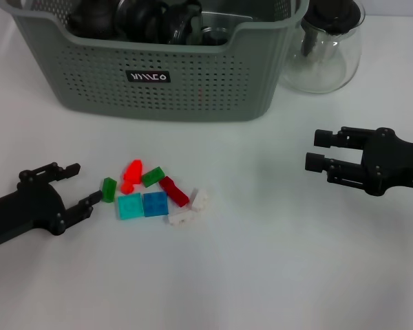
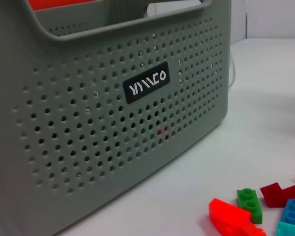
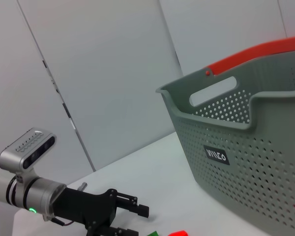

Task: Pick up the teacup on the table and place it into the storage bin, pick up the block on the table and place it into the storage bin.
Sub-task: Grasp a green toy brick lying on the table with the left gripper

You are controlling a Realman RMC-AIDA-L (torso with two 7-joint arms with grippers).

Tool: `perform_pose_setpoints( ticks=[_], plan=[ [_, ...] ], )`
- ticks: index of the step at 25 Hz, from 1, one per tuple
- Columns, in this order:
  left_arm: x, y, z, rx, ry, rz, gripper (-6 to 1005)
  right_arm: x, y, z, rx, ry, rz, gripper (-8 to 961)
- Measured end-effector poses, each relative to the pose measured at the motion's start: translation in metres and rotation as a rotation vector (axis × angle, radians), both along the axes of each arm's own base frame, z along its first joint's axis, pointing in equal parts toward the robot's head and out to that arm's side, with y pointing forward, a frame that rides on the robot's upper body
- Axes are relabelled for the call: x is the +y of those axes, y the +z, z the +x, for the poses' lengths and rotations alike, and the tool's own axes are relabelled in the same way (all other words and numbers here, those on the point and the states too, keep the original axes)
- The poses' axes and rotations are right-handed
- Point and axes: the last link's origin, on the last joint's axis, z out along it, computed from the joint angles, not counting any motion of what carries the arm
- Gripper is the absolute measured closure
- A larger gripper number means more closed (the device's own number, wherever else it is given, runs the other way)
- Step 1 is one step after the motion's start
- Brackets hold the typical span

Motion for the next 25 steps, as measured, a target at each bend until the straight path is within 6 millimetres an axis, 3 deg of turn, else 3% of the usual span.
perform_pose_setpoints(
  ticks=[25],
  plan=[
    [0.002, -0.014, 0.011, -0.038, -0.041, -0.038, 386, -0.003, 0.0, 0.003, -0.003, -0.006, 0.003, 369]
  ],
)
